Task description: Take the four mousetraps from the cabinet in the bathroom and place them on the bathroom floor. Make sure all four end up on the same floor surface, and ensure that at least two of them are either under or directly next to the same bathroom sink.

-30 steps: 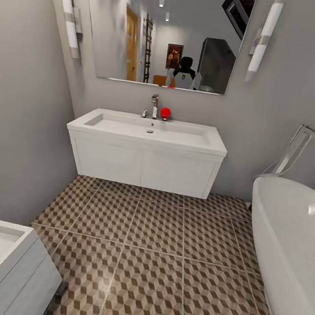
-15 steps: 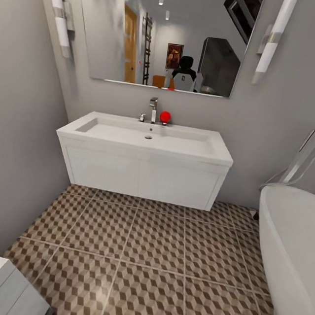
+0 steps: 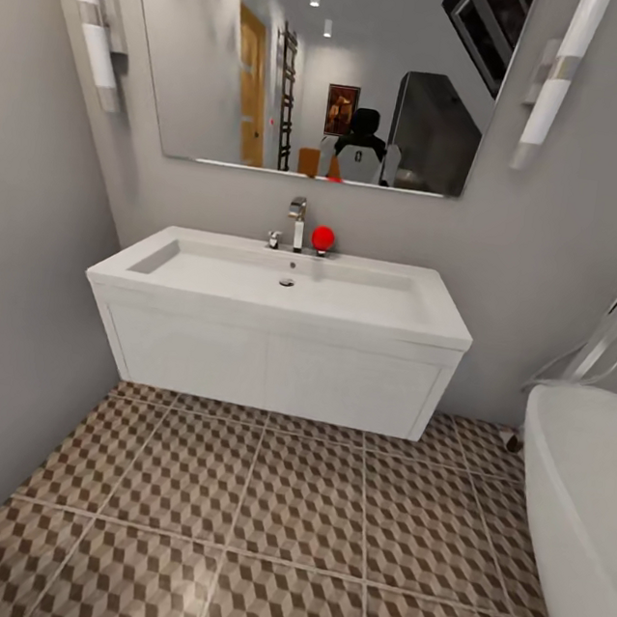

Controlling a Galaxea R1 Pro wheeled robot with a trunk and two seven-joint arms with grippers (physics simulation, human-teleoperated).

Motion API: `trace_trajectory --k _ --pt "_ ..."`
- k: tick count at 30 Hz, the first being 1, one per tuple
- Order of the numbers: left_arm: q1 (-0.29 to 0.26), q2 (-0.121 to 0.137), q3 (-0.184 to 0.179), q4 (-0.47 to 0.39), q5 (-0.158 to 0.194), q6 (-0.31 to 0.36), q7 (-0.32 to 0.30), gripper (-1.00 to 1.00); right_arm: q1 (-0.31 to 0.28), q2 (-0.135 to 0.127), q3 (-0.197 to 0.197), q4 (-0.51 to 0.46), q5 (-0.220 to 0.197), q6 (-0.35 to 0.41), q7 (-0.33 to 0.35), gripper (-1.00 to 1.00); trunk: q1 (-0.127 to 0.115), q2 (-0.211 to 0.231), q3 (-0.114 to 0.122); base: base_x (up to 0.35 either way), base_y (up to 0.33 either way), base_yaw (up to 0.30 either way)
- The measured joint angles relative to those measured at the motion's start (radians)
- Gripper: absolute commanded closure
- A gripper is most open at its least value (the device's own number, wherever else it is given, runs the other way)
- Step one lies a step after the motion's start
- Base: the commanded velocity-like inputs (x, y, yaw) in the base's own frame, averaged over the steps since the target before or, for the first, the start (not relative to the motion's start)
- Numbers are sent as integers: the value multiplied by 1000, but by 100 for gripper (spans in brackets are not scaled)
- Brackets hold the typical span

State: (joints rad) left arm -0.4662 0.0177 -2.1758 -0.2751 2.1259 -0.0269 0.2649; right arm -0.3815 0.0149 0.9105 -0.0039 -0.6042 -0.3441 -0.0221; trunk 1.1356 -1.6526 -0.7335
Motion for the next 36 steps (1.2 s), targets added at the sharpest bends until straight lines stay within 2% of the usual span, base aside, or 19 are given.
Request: trace_trajectory --k 14,20,23,25,26,27,28,30,32,33,35,36 --pt "0 0 0 -1 0 0 0 100 0 0 0 2 -6 4 -3 100 0 0 0 334 0 0" --pt "0 -2 0 -2 0 -1 -2 100 0 1 0 0 -5 3 -3 100 1 0 0 87 0 0" --pt "0 -11 -1 -3 -4 -5 -3 100 0 2 -1 -6 -5 0 -2 100 1 0 0 2 0 0" --pt "0 -36 1 -10 -6 -5 -3 100 0 1 -5 -11 -6 6 -4 100 1 0 0 0 0 0" --pt "0 -37 23 6 -3 -3 -1 100 -22 18 -7 -14 -10 147 -51 100 1 0 0 0 0 0" --pt "0 -37 32 16 -3 -1 -1 100 -31 23 -8 -17 -10 192 -68 100 1 0 0 0 0 0" --pt "-4 -41 63 67 -2 7 1 100 -71 36 -8 -25 -13 324 -124 100 1 0 0 0 0 0" --pt "-20 -57 113 160 2 46 2 100 -137 47 -20 -30 -53 457 -190 100 1 0 0 0 0 0" --pt "-52 -67 146 220 -1 124 2 100 -183 55 -43 -33 -105 514 -229 100 1 0 0 0 0 0" --pt "-80 -69 158 249 -5 187 2 100 -215 59 -53 -34 -141 538 -253 100 1 0 0 0 0 0" --pt "-154 -60 171 283 -8 297 4 100 -286 68 -66 -35 -206 600 -298 100 1 0 0 0 0 0" --pt "-175 -55 177 289 -6 316 4 100 -303 70 -71 -35 -220 626 -306 100 1 0 0 0 0 0"
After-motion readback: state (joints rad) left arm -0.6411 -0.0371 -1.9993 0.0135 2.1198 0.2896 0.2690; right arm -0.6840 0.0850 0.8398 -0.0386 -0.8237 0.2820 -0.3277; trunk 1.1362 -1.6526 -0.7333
